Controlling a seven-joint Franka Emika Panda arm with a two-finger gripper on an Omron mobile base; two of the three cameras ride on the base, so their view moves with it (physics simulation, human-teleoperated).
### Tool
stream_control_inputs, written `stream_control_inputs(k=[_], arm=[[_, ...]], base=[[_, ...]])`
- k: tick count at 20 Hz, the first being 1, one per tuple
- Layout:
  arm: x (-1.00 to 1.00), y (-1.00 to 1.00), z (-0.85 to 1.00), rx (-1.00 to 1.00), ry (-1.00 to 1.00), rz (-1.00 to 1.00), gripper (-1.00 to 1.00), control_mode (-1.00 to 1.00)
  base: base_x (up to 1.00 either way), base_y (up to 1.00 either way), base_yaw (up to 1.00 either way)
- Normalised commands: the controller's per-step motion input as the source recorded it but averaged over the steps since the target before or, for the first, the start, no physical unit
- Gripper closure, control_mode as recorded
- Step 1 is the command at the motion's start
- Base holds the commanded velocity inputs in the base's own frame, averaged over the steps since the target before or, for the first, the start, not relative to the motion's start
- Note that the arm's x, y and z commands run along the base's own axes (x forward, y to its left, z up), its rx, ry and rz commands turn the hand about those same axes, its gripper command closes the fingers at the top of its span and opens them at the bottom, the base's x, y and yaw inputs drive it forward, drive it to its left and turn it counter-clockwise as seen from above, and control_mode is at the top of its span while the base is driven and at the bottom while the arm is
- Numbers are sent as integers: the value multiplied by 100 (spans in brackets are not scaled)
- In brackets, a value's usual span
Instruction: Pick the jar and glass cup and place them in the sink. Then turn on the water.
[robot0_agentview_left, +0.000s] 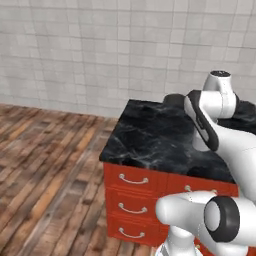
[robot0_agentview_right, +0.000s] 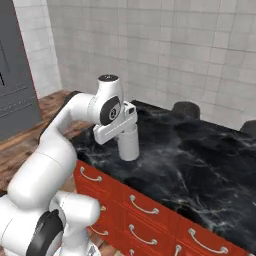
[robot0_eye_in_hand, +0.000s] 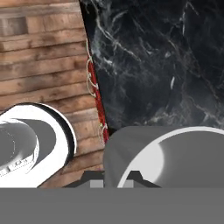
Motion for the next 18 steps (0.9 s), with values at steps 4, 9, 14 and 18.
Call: stream_control_inputs(k=[4,9,14,18], arm=[[0,0,0,0,0,0,100,100],[0,0,0,0,0,0,100,100],[0,0,0,0,0,0,100,100],[0,0,0,0,0,0,100,100]], base=[[-13,38,77],[-1,33,85],[0,27,86],[0,19,86]])
